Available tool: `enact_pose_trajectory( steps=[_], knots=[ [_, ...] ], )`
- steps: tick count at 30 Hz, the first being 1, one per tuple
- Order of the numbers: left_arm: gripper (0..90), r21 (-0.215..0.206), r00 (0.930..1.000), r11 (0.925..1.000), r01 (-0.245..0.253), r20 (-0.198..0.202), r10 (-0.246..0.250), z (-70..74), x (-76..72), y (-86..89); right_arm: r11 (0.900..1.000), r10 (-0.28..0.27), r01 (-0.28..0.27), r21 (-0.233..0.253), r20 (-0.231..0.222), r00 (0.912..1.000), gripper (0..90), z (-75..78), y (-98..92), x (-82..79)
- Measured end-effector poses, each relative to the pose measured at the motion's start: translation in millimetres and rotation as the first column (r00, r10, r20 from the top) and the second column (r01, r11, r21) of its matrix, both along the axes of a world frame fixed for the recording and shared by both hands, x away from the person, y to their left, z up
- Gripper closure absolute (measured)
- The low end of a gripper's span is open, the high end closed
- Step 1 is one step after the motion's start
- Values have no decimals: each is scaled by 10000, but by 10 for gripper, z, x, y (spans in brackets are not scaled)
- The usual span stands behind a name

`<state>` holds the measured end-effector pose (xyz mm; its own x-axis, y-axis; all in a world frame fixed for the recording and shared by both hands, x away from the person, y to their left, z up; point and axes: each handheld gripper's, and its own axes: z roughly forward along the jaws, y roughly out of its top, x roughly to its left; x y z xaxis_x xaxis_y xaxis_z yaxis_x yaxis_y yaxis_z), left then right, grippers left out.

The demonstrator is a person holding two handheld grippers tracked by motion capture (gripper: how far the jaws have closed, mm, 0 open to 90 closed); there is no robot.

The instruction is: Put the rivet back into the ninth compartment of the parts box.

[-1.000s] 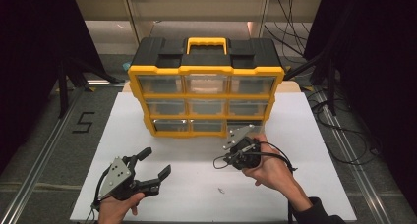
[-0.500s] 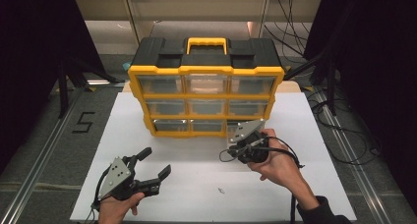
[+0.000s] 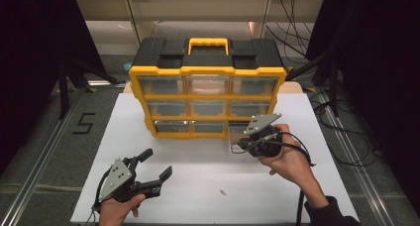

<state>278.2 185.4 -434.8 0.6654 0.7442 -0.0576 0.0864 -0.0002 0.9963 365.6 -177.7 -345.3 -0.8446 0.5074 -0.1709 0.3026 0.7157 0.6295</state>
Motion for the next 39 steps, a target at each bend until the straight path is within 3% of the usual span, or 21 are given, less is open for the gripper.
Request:
enact_pose_trajectory(
  steps=[9, 19, 35, 38, 39],
  knots=[
    [162, 0, 10000, 10000, 1, -8, -1, 0, 0, -1, 9972, -666, 659, 341, 210, 9976, 833, -88, -131, 122],
    [162, -16, 10000, 10000, -2, -22, 2, 0, 0, -1, 9939, -1028, 1019, 421, 192, 9945, 831, -200, -190, 217],
    [162, -42, 10000, 10000, 1, -41, -1, 0, 0, 0, 9926, -1156, 1157, 369, -45, 9933, 822, -333, -214, 294],
    [162, -43, 10000, 10000, 2, -35, -2, 0, 0, 1, 9918, -1195, 1207, 430, -287, 9924, 755, -342, -222, 307],
    [162, -52, 10000, 10000, 0, -46, 0, 1, 0, 1, 9909, -1266, 1274, 436, -202, 9917, 671, -337, -219, 306]
  ],
)
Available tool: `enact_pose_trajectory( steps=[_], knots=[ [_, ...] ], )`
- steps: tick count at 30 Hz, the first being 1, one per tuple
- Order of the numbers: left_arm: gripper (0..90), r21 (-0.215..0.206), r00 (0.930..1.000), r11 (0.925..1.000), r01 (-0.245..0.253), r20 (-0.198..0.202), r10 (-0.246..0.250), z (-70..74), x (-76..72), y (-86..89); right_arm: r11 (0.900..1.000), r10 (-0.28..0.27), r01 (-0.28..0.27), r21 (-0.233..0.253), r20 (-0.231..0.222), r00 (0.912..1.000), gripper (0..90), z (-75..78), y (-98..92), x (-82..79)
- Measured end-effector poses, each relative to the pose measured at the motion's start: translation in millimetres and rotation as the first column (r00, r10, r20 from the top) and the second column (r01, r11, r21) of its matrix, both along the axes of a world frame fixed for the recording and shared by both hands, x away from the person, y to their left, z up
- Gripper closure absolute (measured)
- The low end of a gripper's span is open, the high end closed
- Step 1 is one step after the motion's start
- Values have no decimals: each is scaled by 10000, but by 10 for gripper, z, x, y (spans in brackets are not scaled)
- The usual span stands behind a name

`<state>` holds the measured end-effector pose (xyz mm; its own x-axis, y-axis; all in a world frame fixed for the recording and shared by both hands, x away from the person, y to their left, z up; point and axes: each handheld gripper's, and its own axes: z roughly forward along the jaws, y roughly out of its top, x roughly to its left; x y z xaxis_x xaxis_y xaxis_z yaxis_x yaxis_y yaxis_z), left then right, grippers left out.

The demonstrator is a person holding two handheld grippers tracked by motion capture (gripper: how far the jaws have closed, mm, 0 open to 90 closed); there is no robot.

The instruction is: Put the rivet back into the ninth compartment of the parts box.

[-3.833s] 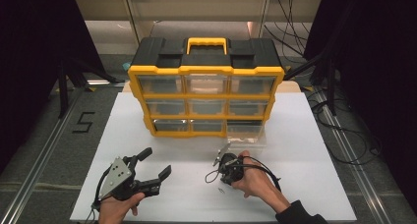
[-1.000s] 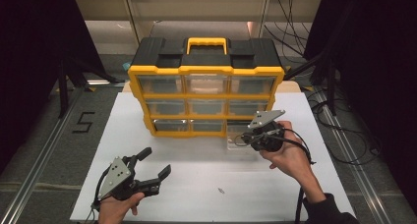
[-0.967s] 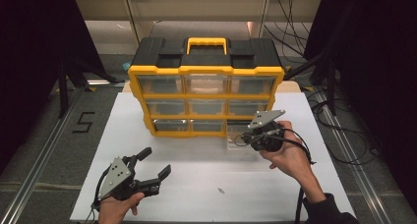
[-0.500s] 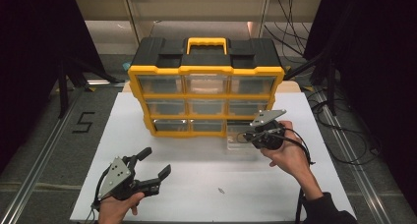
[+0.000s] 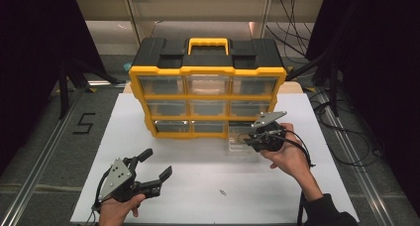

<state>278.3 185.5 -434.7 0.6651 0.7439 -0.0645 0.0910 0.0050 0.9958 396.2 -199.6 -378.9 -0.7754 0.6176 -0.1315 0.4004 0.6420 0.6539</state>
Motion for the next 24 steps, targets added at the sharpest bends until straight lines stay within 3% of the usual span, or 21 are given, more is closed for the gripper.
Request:
enact_pose_trajectory(
  steps=[1, 2, 3, 6, 8, 9, 10, 16, 24],
  knots=[
    [162, 3, 10000, 10000, 2, 3, -2, 0, 0, 0, 10000, 0, 0, 0, 0, 10000, 671, 0, 0, 0],
    [162, 1, 10000, 10000, 4, 10, -4, 1, 1, -1, 9994, -239, 234, 273, 157, 9996, 577, 8, 16, -13],
    [162, 1, 10000, 10000, 4, 10, -4, 1, 1, -1, 9994, -239, 234, 273, 157, 9996, 577, 8, 16, -13],
    [162, -23, 10000, 10000, 10, -7, -10, 2, -2, -1, 9988, -86, 68, 489, 366, 9993, 468, 82, 30, -31],
    [162, -24, 10000, 10000, 2, -5, -3, 2, -1, 0, 9985, -178, 165, 529, 238, 9996, 453, 106, 41, -54],
    [162, -29, 10000, 10000, 2, -5, -2, 1, -1, 0, 9980, -104, 70, 624, 536, 9985, 438, 108, 56, -55],
    [162, -32, 10000, 10000, 4, -5, -5, 1, -2, 0, 9981, 14, -36, 609, 370, 9993, 418, 157, 83, -99],
    [162, -49, 10000, 10000, 2, -17, -2, 2, -3, -1, 9970, 418, -449, 633, 497, 9979, 384, 224, 179, -188],
    [162, -78, 10000, 10000, 17, -14, -17, 5, -3, 3, 9944, 874, -909, 543, 630, 9942, 352, 234, 302, -289]
  ],
)
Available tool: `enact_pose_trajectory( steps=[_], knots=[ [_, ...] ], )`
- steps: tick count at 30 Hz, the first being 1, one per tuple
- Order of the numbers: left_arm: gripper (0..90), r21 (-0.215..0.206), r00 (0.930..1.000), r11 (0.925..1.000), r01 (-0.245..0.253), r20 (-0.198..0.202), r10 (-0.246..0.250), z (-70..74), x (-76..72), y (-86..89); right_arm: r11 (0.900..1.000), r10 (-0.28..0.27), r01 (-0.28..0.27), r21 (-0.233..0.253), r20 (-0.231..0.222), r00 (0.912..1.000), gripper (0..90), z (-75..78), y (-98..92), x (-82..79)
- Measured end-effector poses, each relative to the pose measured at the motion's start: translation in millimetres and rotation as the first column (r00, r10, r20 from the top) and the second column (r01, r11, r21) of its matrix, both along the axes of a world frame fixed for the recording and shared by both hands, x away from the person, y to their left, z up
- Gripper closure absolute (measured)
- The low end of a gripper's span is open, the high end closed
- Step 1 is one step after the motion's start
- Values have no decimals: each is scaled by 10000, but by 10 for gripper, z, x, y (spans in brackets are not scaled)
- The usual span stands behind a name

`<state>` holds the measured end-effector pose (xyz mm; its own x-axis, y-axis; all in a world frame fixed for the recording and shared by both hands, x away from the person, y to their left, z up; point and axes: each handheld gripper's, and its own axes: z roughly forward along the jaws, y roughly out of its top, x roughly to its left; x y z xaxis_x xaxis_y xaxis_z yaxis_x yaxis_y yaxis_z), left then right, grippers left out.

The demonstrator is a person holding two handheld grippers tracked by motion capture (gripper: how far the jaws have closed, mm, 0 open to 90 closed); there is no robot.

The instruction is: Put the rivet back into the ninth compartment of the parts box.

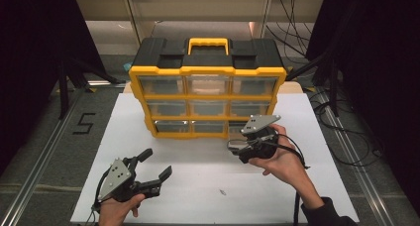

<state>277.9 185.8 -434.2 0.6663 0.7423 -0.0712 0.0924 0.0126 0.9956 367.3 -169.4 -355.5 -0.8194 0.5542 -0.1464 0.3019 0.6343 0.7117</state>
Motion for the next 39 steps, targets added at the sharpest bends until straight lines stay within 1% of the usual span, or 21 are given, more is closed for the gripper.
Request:
enact_pose_trajectory(
  steps=[1, 2, 7, 8, 9, 13, 14, 15, 16, 19, 20, 26, 28, 29, 30, 32, 34, 36, 37, 38, 39],
  knots=[
    [162, 10, 10000, 10000, 7, 7, -7, 0, 0, 0, 10000, 53, -53, -46, -50, 10000, 350, 3, 18, -17],
    [162, 5, 10000, 10000, 8, 0, -8, 0, -2, -1, 9996, 257, -258, -114, -138, 9996, 349, 7, 53, -48],
    [162, -19, 10000, 10000, -10, -7, 10, 0, -3, 1, 9987, 488, -489, -142, -78, 9988, 337, -14, 130, -111],
    [162, -40, 10000, 10000, -10, -24, 10, -1, -4, 0, 9977, 645, -649, -205, -176, 9978, 336, -30, 167, -144],
    [162, -40, 10000, 10000, -10, -24, 10, -1, -4, 0, 9977, 645, -649, -205, -176, 9978, 336, -30, 167, -144],
    [162, -29, 10000, 10000, -8, -16, 8, -1, -3, 1, 9930, 1074, -1088, -461, -314, 9937, 333, -74, 271, -224],
    [162, -30, 10000, 10000, -7, -17, 7, -2, -3, 1, 9920, 1136, -1159, -491, -472, 9924, 333, -75, 287, -241],
    [162, -29, 10000, 10000, -7, -14, 7, -1, -3, 1, 9906, 1229, -1253, -548, -457, 9914, 333, -93, 318, -264],
    [162, -24, 10000, 10000, -1, -13, 1, -1, -4, 3, 9892, 1293, -1331, -618, -609, 9897, 333, -112, 361, -300],
    [162, 0, 10000, 10000, -2, 15, 2, 1, -4, 7, 9871, 1407, -1450, -685, -645, 9880, 332, -139, 390, -318],
    [162, -8, 10000, 10000, 1, 21, -1, 1, -3, 7, 9843, 1528, -1588, -777, -774, 9852, 330, -172, 416, -331],
    [162, -28, 10000, 10000, -4, 8, 4, 2, -7, 5, 9815, 1586, -1676, -930, -965, 9826, 327, -258, 457, -349],
    [162, -16, 10000, 10000, 3, 11, -3, 1, -4, 6, 9783, 1660, -1788, -1043, -1203, 9787, 324, -300, 475, -360],
    [162, -16, 10000, 10000, 3, 11, -3, 1, -4, 6, 9783, 1660, -1788, -1043, -1203, 9787, 324, -300, 475, -360],
    [162, -19, 10000, 10000, -2, 6, 2, 1, -5, 6, 9752, 1710, -1867, -1190, -1310, 9765, 319, -338, 489, -367],
    [162, -32, 10000, 10000, 1, 19, -1, 4, -6, 6, 9720, 1772, -1956, -1305, -1401, 9742, 315, -375, 502, -371],
    [162, -44, 10000, 10000, 0, 18, 0, 4, -6, 6, 9714, 1754, -1950, -1356, -1439, 9739, 313, -388, 507, -375],
    [162, -42, 10000, 10000, 1, 23, 0, 4, -6, 9, 9648, 1845, -2114, -1563, -1702, 9680, 299, -455, 527, -378],
    [162, -45, 10000, 10000, -6, 17, 6, 4, -6, 9, 9648, 1845, -2114, -1563, -1702, 9680, 299, -455, 527, -378],
    [162, -87, 10000, 10000, -12, -9, 11, 4, -7, 7, 9624, 1834, -2153, -1654, -1886, 9648, 297, -496, 535, -378],
    [162, -87, 10000, 10000, -12, -9, 11, 4, -7, 7, 9624, 1834, -2153, -1654, -1886, 9648, 297, -496, 535, -378]
  ],
)
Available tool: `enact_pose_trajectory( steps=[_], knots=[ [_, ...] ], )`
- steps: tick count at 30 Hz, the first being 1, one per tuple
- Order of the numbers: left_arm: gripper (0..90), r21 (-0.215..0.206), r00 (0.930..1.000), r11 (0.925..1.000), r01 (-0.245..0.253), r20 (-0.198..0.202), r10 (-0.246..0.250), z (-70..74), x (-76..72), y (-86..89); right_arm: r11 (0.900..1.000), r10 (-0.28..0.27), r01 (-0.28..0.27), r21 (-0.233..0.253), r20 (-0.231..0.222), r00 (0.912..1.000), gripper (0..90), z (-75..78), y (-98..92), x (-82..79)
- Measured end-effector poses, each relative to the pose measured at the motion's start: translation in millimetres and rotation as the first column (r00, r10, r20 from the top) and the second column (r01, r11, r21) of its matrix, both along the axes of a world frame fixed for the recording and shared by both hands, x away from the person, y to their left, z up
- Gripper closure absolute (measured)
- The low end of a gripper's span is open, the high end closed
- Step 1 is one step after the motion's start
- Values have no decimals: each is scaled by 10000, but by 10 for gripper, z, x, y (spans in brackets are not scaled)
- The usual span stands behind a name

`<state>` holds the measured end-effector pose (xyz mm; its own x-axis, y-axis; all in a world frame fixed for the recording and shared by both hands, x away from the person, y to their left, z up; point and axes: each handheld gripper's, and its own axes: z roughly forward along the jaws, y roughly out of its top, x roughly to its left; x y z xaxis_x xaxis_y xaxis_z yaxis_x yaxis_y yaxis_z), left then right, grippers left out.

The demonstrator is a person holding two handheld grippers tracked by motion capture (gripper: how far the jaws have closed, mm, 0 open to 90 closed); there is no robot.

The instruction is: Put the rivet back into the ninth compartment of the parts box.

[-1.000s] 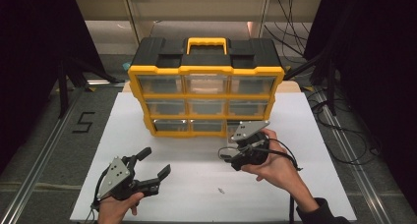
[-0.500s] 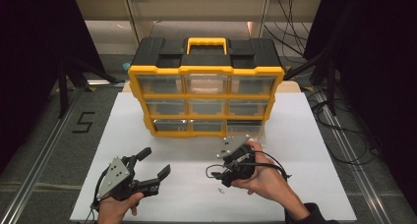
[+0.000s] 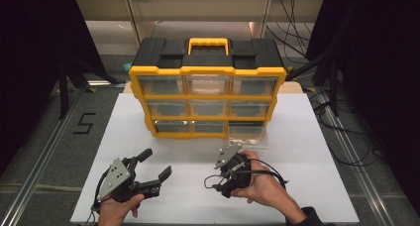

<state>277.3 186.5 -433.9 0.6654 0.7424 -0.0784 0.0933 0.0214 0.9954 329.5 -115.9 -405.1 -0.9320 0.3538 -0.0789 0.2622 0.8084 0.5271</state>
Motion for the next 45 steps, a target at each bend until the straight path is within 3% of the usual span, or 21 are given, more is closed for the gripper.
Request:
enact_pose_trajectory(
  steps=[10, 12, 14, 15, 17, 22, 24, 25, 26, 27, 29, 36, 37, 40, 43, 45],
  knots=[
    [162, -18, 10000, 10000, 7, 6, -7, 3, -2, 1, 9983, -68, 36, -589, -546, 9985, 288, -218, 27, 30],
    [162, -22, 9995, 9999, 150, 265, -149, 2, 22, 5, 9973, -151, 104, -725, -650, 9978, 289, -256, 34, 27],
    [162, 25, 9997, 10000, 96, 213, -97, 3, 16, 7, 9961, -177, 109, -880, -775, 9968, 291, -294, 37, 29],
    [162, -10, 10000, 10000, -7, -3, 7, 4, -2, 2, 9957, -203, 128, -920, -809, 9965, 294, -305, 39, 28],
    [162, 6, 10000, 10000, 13, 13, -13, 3, -2, 1, 9928, -218, 110, -1194, -895, 9957, 305, -334, 48, 30],
    [162, 3, 9999, 10000, 51, 132, -51, 5, 8, 7, 9909, -319, 174, -1335, -1071, 9937, 338, -376, 47, 37],
    [162, -62, 10000, 10000, 14, -12, -14, 6, -7, 1, 9902, -293, 138, -1392, -1102, 9935, 372, -397, 37, 52],
    [162, 22, 9993, 9998, 182, 315, -182, 4, 24, 6, 9898, -276, 119, -1417, -1096, 9936, 388, -410, 27, 66],
    [162, 22, 9993, 9998, 182, 315, -182, 4, 24, 6, 9898, -276, 119, -1417, -1096, 9936, 388, -410, 27, 66],
    [162, 20, 10000, 10000, 17, 28, -17, 5, -2, 2, 9902, -329, 155, -1387, -1242, 9917, 402, -417, 23, 66],
    [162, -6, 10000, 10000, 26, 16, -26, 4, -2, 0, 9873, -382, 198, -1574, -1145, 9927, 421, -437, 13, 81],
    [162, 8, 10000, 10000, 30, 21, -30, 3, -1, -1, 9868, -339, 70, -1621, -1634, 9860, 546, -485, 31, 80],
    [162, 20, 10000, 10000, 30, 18, -30, 2, -2, -2, 9853, -250, 2, -1708, -1426, 9895, 573, -497, 28, 90],
    [162, 10, 10000, 10000, 31, 10, -31, 2, -3, -4, 9819, -291, 1, -1896, -1499, 9883, 634, -530, 45, 103],
    [162, -5, 10000, 10000, 33, 4, -33, 2, -5, -3, 9715, -319, -37, -2371, -1460, 9888, 666, -544, 49, 111],
    [162, 12, 10000, 10000, 27, 8, -27, 0, -3, -4, 9719, -334, -31, -2355, -1507, 9880, 719, -546, 51, 105]
  ],
)
